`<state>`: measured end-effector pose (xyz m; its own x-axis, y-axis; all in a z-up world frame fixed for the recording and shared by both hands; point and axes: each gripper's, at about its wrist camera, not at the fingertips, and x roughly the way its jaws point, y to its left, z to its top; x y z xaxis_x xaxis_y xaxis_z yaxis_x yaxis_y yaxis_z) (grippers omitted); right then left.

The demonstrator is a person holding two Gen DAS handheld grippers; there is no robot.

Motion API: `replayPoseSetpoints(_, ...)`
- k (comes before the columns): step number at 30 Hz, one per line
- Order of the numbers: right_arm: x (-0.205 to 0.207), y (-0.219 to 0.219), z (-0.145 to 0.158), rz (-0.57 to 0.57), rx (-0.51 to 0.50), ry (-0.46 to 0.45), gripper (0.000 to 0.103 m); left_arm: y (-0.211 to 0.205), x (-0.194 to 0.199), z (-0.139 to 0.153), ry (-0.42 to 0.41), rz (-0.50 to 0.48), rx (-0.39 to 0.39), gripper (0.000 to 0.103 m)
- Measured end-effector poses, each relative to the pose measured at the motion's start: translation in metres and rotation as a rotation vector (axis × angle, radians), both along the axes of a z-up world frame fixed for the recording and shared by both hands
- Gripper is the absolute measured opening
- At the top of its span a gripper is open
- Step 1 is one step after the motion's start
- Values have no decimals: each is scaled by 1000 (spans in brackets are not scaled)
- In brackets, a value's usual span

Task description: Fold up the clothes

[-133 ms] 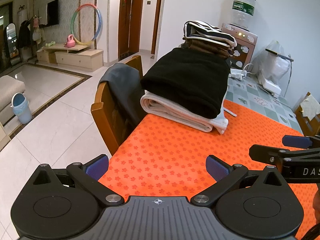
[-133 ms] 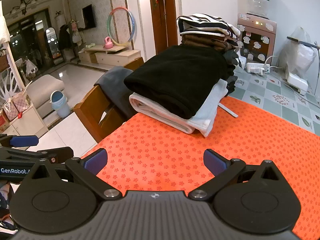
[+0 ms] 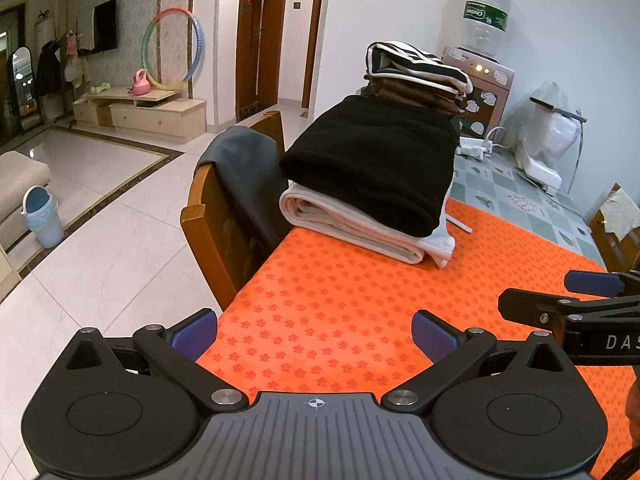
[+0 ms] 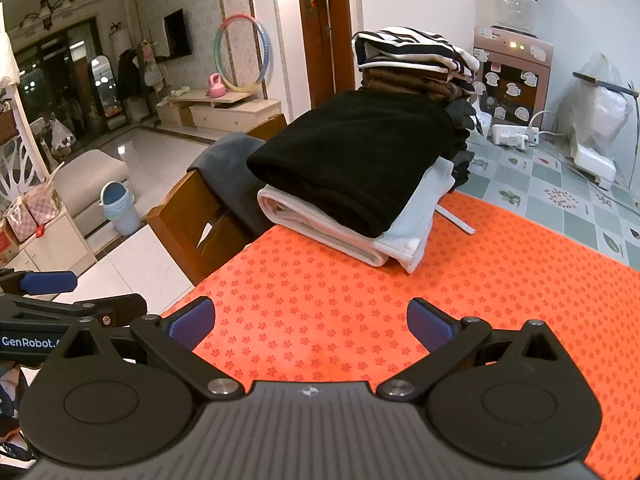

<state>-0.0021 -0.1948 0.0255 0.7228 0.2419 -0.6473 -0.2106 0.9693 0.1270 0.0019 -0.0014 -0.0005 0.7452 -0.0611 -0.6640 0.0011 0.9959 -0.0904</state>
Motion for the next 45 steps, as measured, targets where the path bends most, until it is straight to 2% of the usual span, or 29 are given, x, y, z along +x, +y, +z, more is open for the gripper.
replayPoseSetpoints(45,-4,-24,-4,-16,18,11,103,-19,0,-4,15,-4,7,103)
